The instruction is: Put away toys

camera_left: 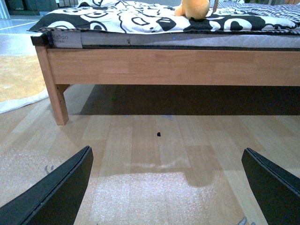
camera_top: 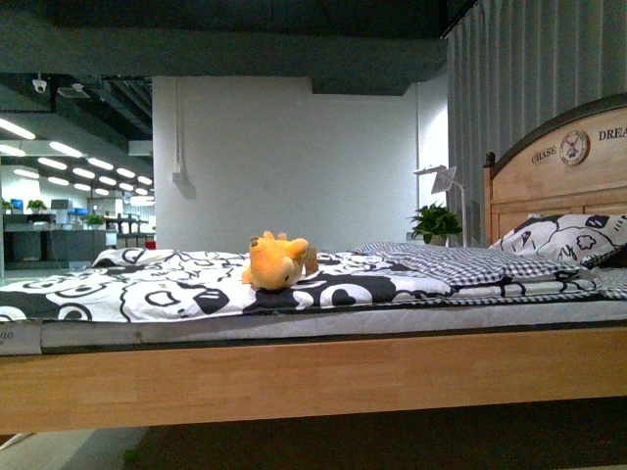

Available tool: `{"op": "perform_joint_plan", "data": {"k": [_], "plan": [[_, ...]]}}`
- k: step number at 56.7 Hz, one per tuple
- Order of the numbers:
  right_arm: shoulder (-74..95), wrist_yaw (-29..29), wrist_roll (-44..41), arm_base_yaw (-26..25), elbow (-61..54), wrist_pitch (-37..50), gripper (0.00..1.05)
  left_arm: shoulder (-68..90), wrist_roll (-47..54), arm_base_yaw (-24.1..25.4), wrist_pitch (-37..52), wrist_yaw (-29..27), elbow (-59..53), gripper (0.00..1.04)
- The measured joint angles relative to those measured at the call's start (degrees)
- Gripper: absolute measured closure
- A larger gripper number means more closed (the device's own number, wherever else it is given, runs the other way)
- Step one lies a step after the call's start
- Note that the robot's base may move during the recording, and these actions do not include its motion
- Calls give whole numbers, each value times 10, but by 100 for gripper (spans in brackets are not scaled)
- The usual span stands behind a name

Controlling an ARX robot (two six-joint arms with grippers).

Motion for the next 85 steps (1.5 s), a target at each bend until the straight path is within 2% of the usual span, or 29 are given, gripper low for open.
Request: {"op": "perform_joint_plan", "data": {"k": [85], "plan": [[0,0,0,0,0,0,7,0,0,0,0,0,0,6]]}}
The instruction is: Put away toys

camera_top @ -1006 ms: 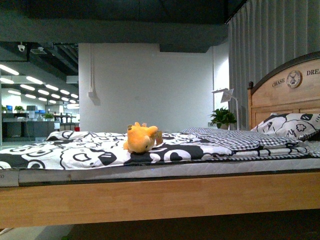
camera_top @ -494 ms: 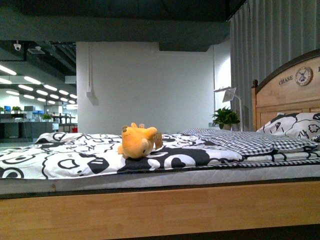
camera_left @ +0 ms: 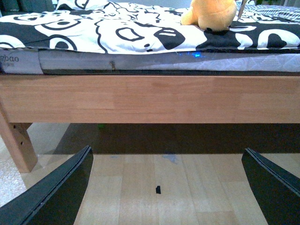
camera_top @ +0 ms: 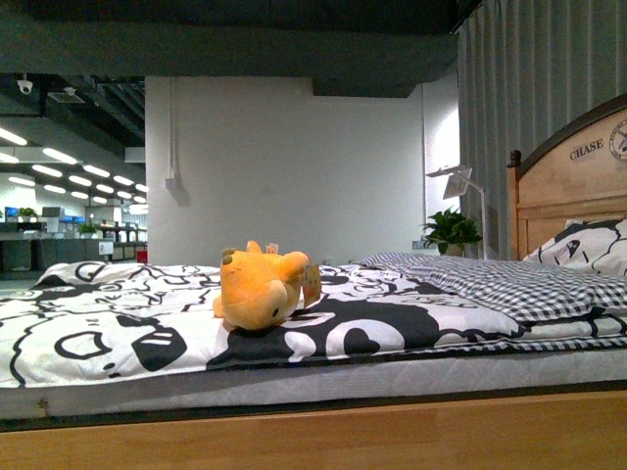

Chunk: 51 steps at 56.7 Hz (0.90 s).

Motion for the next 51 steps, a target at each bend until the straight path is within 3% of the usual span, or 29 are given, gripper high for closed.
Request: {"op": "perform_joint_plan", "data": {"k": [51], "plan": [[0,0,0,0,0,0,7,0,0,0,0,0,0,6]]}}
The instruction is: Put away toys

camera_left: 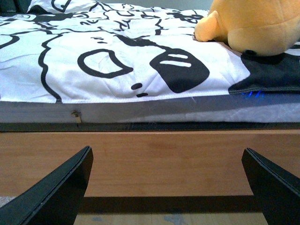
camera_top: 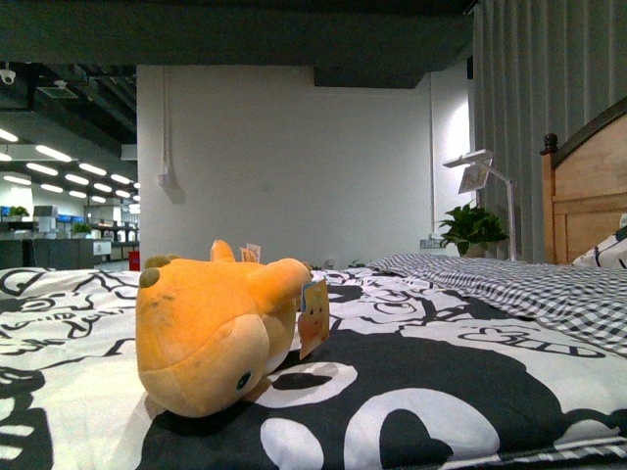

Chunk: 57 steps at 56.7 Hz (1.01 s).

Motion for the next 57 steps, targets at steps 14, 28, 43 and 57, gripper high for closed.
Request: {"op": "perform_joint_plan", "data": {"k": [14,28,43,57], "plan": [[1,0,0,0,0,0,7,0,0,0,0,0,0,6],[1,0,0,0,0,0,7,0,0,0,0,0,0,6],[0,0,0,0,0,0,7,0,0,0,0,0,0,6],[0,2,0,0,0,0,7,0,0,0,0,1,0,6]]}}
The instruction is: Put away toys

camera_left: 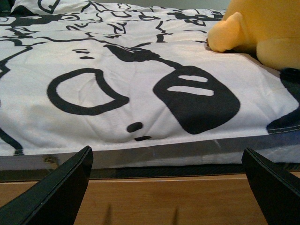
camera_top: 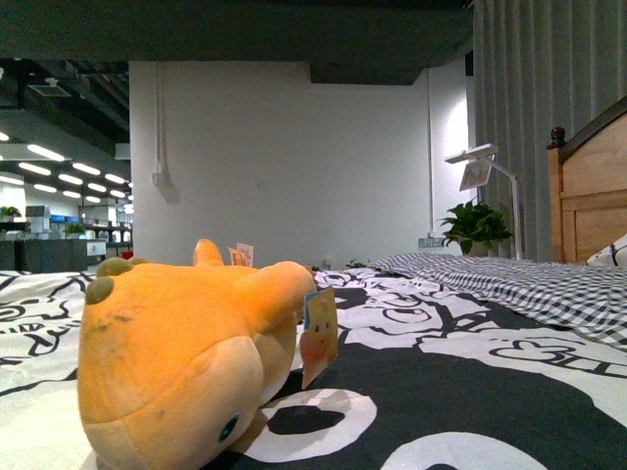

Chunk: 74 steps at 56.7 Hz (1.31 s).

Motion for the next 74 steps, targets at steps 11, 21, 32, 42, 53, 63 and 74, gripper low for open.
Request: {"op": "perform_joint_plan", "data": {"k": [11,21,32,42,53,63,74], "plan": [[0,0,0,0,0,0,7,0,0,0,0,-1,0,6],[-1,0,0,0,0,0,7,0,0,0,0,0,0,6],[0,-2,0,0,0,0,7,0,0,0,-1,0,0,6],[0,-4,0,0,0,0,7,0,0,0,0,-3,0,6],[-1,-5,0,0,0,0,7,-1,0,0,0,-3,0,6],[-1,-4,0,0,0,0,7,-1,0,0,0,-1,0,6],[56,161,26,67,9,-21,7,-1,0,0,0,-1,0,6]]}}
